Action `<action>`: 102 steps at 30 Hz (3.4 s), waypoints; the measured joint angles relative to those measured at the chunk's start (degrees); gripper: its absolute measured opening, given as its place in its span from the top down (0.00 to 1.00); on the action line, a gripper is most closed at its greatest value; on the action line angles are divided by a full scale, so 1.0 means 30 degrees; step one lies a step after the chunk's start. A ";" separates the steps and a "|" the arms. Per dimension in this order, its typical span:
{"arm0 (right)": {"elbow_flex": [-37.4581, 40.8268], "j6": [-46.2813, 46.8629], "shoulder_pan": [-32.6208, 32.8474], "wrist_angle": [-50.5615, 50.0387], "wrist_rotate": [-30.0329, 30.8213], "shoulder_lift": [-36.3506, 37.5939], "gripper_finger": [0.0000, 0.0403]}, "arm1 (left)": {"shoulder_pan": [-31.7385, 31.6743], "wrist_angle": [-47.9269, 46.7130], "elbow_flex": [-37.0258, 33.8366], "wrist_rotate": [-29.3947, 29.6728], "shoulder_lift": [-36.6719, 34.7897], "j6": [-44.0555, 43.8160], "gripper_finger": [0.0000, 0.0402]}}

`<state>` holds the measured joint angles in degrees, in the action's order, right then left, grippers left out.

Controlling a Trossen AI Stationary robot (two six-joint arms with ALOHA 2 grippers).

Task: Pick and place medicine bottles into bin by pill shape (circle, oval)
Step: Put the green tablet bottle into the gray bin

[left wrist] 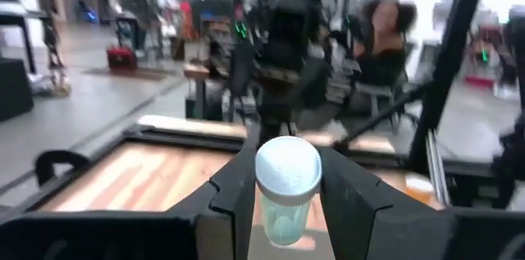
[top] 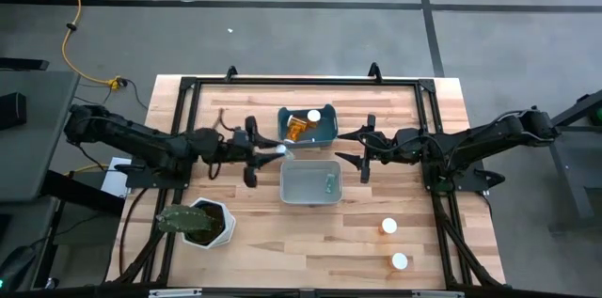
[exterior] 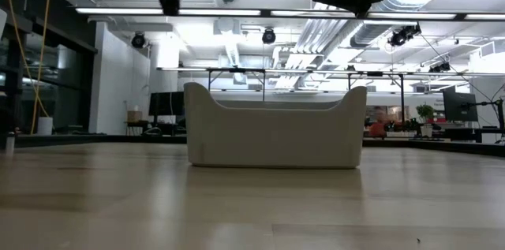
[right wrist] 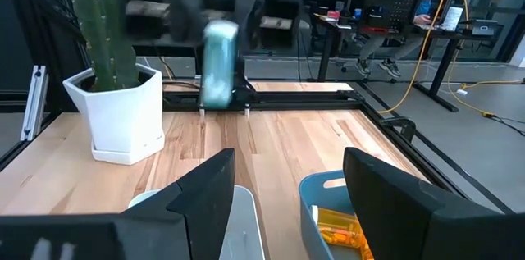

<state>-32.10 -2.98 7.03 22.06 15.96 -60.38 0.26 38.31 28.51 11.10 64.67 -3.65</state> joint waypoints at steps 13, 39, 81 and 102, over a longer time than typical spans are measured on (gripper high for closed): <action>0.0000 -0.0013 0.0000 -0.0112 0.0045 0.0000 0.45 | 0.0372 -0.6284 0.4713 -0.0017 0.4196 0.1070 0.75; 0.0000 0.0042 0.0000 -0.0302 0.1199 0.0007 0.45 | 0.0338 -0.7597 0.4726 -0.2819 0.4788 0.2736 0.75; 0.0000 0.1783 0.0291 -0.0272 0.1481 0.0007 0.45 | 0.2826 -0.4831 0.4699 0.2062 0.8072 0.1196 0.75; 0.0000 0.0325 0.0284 -0.1462 0.2491 0.0007 0.45 | 0.1428 -0.4237 0.4699 -0.0344 0.8064 0.0965 0.72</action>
<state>-32.10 -2.01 7.88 17.68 23.43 -60.36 4.54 25.60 42.61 10.06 88.86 -0.75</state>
